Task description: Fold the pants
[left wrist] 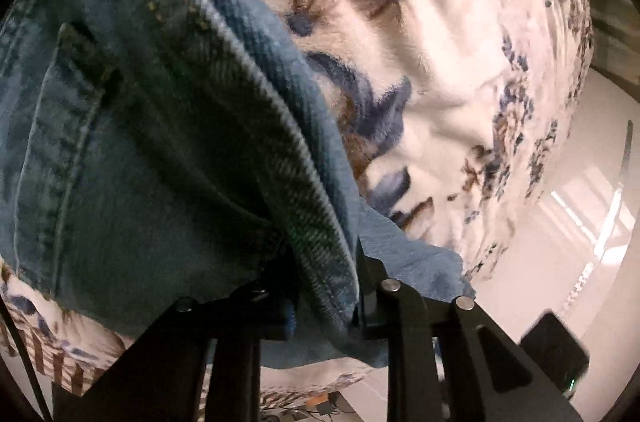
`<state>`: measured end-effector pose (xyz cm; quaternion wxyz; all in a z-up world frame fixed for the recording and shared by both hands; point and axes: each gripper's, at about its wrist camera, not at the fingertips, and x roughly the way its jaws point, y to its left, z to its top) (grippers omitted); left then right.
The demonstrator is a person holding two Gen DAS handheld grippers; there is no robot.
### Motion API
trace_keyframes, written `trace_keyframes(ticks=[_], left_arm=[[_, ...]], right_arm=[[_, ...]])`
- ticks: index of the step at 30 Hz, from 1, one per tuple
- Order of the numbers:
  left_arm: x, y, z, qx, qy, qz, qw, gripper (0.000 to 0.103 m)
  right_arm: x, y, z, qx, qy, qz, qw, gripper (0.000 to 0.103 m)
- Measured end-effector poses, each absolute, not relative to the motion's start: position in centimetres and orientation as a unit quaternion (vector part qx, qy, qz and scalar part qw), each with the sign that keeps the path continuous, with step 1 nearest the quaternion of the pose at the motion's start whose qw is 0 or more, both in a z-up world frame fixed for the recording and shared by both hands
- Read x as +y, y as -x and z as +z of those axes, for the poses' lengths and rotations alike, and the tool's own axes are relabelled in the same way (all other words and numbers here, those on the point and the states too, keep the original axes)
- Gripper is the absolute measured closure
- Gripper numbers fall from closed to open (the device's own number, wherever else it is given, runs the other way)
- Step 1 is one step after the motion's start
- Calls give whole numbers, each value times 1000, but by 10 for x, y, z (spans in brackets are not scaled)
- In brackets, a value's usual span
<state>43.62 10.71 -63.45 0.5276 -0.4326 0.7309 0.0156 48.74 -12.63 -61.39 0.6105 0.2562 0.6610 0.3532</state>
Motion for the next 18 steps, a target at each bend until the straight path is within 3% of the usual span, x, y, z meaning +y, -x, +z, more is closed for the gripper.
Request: trace_keyframes(ticks=[1, 7, 13, 18], left_arm=[[108, -434, -634, 728, 438, 16, 527, 86], [117, -424, -628, 715, 455, 11, 531, 86], [128, -418, -628, 690, 493, 7, 531, 86], [144, -410, -620, 670, 501, 9, 547, 73]], right_arm=[[-130, -492, -615, 661, -277, 356, 600, 43], [-117, -520, -626, 684, -330, 382, 526, 42], [-92, -524, -688, 752, -376, 362, 402, 42], [-78, -538, -725, 767, -382, 335, 393, 40]])
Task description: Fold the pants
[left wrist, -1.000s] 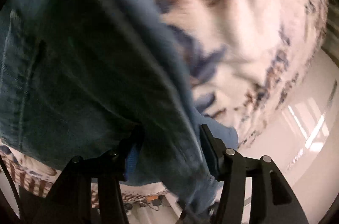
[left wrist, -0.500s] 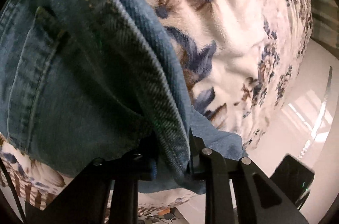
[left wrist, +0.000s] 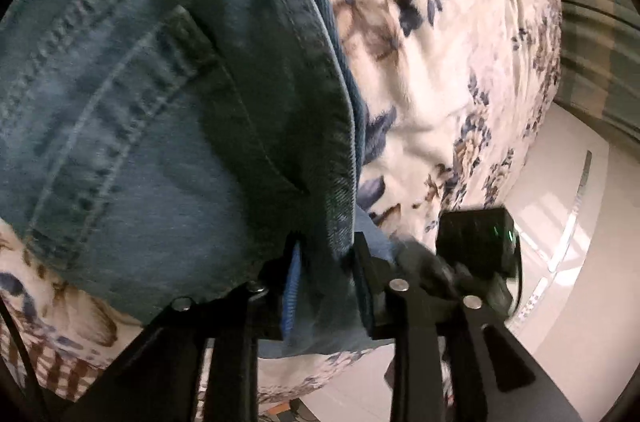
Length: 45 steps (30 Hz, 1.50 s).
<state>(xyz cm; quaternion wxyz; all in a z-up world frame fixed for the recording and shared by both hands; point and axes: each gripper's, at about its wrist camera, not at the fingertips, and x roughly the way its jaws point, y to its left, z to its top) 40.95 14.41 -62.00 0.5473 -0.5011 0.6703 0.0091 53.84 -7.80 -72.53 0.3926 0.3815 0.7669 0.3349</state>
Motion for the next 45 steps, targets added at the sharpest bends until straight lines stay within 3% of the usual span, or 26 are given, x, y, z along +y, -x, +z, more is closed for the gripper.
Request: trace_keyframes(ticks=[5, 8, 9, 10, 11, 13, 17, 18, 19, 21, 23, 24, 25, 29, 33, 35, 36, 37, 41, 42, 43, 45], left_arm=[[141, -414, -593, 674, 391, -7, 627, 72], [142, -414, -585, 672, 303, 7, 676, 69], [144, -414, -587, 671, 282, 17, 686, 69], [146, -414, -591, 671, 267, 26, 691, 68], [148, -414, -600, 677, 248, 35, 692, 68], [155, -413, -621, 695, 262, 37, 668, 69], [157, -417, -632, 700, 268, 32, 661, 68], [157, -417, -632, 700, 268, 32, 661, 68], [157, -416, -633, 701, 268, 31, 660, 68], [153, -420, -633, 703, 266, 30, 659, 69], [150, -421, -634, 706, 256, 27, 660, 69], [150, -421, -634, 709, 249, 25, 660, 69], [150, -420, -633, 711, 247, 23, 658, 69], [149, -422, -634, 712, 245, 15, 658, 69], [152, -422, -634, 712, 259, 15, 653, 69], [158, -419, -630, 712, 267, 17, 649, 68], [158, -419, -627, 713, 271, 17, 647, 68], [159, -419, -623, 711, 275, 16, 647, 68], [160, -419, -597, 688, 270, 7, 673, 68], [160, -420, -592, 683, 264, 5, 681, 68], [160, -422, -590, 678, 258, 5, 688, 68], [162, -426, -586, 662, 234, 15, 712, 66]], right_arm=[[-21, -546, -730, 793, -284, 361, 401, 38], [-14, -553, -738, 800, -280, 341, 407, 39], [-17, -554, -738, 796, -290, 338, 409, 47], [-22, -556, -733, 790, -293, 335, 422, 73], [-28, -554, -729, 787, -289, 329, 435, 84], [-61, -567, -711, 752, -346, 309, 468, 89], [-83, -572, -712, 737, -398, 299, 457, 84], [-77, -571, -715, 746, -390, 305, 446, 74], [-69, -569, -718, 754, -377, 314, 437, 55], [-50, -567, -714, 764, -340, 348, 424, 40], [-25, -565, -710, 789, -250, 360, 431, 47], [-15, -560, -710, 805, -209, 352, 428, 72], [-12, -561, -712, 820, -193, 338, 419, 85], [-75, -606, -690, 790, -272, 241, 494, 90], [-136, -645, -658, 731, -338, 215, 552, 89], [-127, -643, -643, 738, -300, 255, 548, 68], [-123, -639, -638, 743, -273, 276, 545, 48], [-107, -628, -631, 748, -247, 311, 531, 44], [-47, -563, -654, 814, -120, 361, 439, 45], [-46, -553, -670, 830, -81, 318, 451, 57], [-52, -551, -680, 833, -57, 268, 481, 86], [-86, -567, -689, 805, -97, 162, 562, 103]])
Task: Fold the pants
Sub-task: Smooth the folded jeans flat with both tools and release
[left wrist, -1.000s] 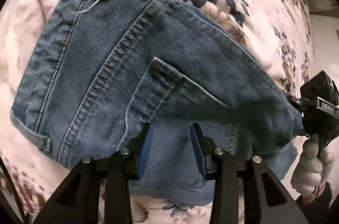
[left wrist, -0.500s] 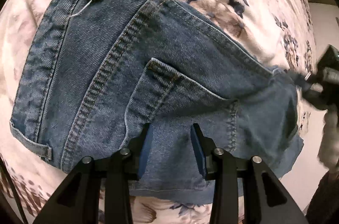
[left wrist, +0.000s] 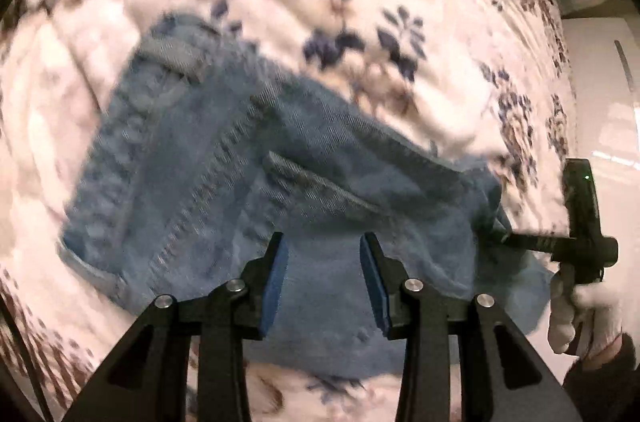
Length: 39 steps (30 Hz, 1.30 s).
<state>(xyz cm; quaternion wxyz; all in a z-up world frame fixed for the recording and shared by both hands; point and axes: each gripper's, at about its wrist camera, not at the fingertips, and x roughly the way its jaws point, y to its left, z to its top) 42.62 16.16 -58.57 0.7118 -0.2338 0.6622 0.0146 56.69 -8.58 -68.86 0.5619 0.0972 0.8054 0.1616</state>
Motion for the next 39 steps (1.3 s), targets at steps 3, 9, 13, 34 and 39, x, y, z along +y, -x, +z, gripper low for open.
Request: trace_keyframes(ticks=[3, 9, 13, 34, 39], left_arm=[[169, -432, -589, 648, 206, 25, 733, 58], [158, -448, -590, 656, 206, 6, 726, 48], [108, -478, -582, 668, 228, -54, 707, 48], [36, -544, -627, 702, 138, -67, 695, 48], [80, -525, -570, 639, 146, -40, 754, 47]], right_arm=[[-124, -570, -673, 752, -147, 89, 637, 97], [-146, -543, -618, 710, -124, 92, 687, 40], [-150, -526, -624, 726, -24, 116, 677, 35], [-237, -536, -654, 706, -140, 27, 693, 99], [-195, -533, -606, 667, -121, 98, 729, 37]])
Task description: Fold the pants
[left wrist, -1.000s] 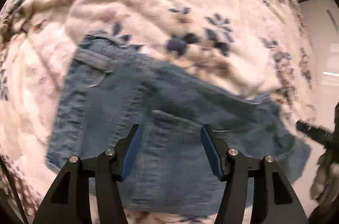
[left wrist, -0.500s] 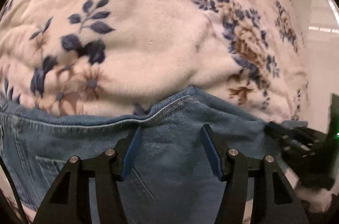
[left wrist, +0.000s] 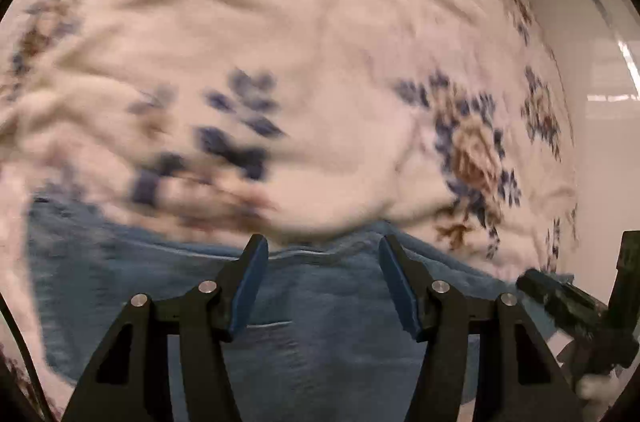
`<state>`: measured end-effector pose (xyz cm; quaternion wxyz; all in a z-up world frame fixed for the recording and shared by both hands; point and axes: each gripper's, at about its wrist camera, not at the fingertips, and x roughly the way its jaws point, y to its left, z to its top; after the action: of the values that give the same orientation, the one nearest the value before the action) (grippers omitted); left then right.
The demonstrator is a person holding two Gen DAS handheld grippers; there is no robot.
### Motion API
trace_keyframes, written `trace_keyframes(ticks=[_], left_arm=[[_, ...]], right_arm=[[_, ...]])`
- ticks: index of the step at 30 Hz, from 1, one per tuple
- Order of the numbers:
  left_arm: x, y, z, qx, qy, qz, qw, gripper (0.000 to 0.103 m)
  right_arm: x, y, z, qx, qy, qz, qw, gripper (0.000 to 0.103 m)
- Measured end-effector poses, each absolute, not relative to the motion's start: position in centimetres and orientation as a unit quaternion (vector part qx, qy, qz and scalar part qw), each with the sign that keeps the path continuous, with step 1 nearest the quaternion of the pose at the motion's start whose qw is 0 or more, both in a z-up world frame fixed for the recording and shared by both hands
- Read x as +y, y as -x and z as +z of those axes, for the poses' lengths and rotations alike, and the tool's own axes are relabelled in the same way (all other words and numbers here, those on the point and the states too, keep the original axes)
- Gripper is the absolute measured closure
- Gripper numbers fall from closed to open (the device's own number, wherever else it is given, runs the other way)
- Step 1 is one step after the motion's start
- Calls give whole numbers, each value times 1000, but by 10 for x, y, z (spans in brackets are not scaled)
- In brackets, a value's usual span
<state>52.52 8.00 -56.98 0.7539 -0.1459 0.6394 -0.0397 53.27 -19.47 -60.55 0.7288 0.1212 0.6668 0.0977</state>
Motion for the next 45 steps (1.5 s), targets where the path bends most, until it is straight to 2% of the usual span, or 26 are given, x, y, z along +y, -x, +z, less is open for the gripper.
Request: trace_keyframes(ticks=[1, 4, 8, 11, 12, 14, 19, 20, 21, 22, 23, 27, 29, 30, 33, 34, 35, 37, 40, 42, 45], left_arm=[[92, -519, -563, 632, 143, -29, 761, 47], [112, -509, -562, 629, 122, 13, 768, 47], [132, -494, -587, 649, 117, 51, 750, 47], [150, -483, -602, 660, 128, 70, 737, 47], [154, -480, -607, 662, 134, 72, 734, 47], [158, -475, -609, 660, 139, 71, 735, 47], [160, -474, -611, 658, 149, 67, 735, 47], [164, -472, -611, 658, 152, 66, 734, 47], [165, -472, -611, 659, 153, 65, 733, 47], [165, -472, -610, 660, 153, 64, 732, 47], [165, -473, -611, 662, 154, 62, 731, 47], [171, -472, -613, 665, 162, 55, 727, 47], [173, -472, -613, 666, 163, 53, 726, 47], [173, -471, -613, 667, 161, 51, 726, 47], [170, -469, -615, 671, 156, 50, 723, 47], [169, -468, -615, 672, 152, 50, 723, 47], [167, -468, -616, 674, 144, 49, 723, 47], [165, -467, -618, 675, 133, 46, 724, 47], [164, -467, -621, 678, 121, 38, 724, 47], [165, -465, -621, 679, 124, 38, 723, 47], [169, -464, -618, 679, 134, 39, 721, 47]], right_arm=[[-185, -532, -602, 665, -123, 110, 728, 33], [-134, -542, -615, 674, -136, 175, 704, 33], [-87, -581, -651, 699, -188, 219, 654, 34], [-61, -600, -688, 747, -199, 217, 596, 51], [-51, -603, -698, 761, -212, 228, 569, 61], [-37, -605, -714, 778, -239, 258, 520, 62], [-37, -603, -726, 801, -251, 271, 471, 62], [-39, -605, -733, 804, -255, 256, 472, 62], [-38, -607, -738, 807, -261, 251, 467, 55], [-32, -609, -746, 810, -271, 253, 455, 37], [-28, -610, -748, 806, -286, 263, 447, 28], [-14, -612, -737, 791, -292, 311, 438, 27], [-24, -610, -732, 781, -317, 331, 424, 31], [-27, -608, -729, 776, -326, 340, 419, 35], [-31, -605, -731, 787, -271, 295, 469, 46], [-32, -603, -732, 791, -266, 282, 473, 63], [-26, -601, -729, 798, -232, 257, 494, 74], [-33, -601, -717, 794, -231, 221, 517, 90], [-68, -607, -695, 765, -292, 185, 543, 90], [-88, -615, -684, 745, -307, 172, 566, 102], [-119, -626, -666, 716, -321, 148, 602, 102]])
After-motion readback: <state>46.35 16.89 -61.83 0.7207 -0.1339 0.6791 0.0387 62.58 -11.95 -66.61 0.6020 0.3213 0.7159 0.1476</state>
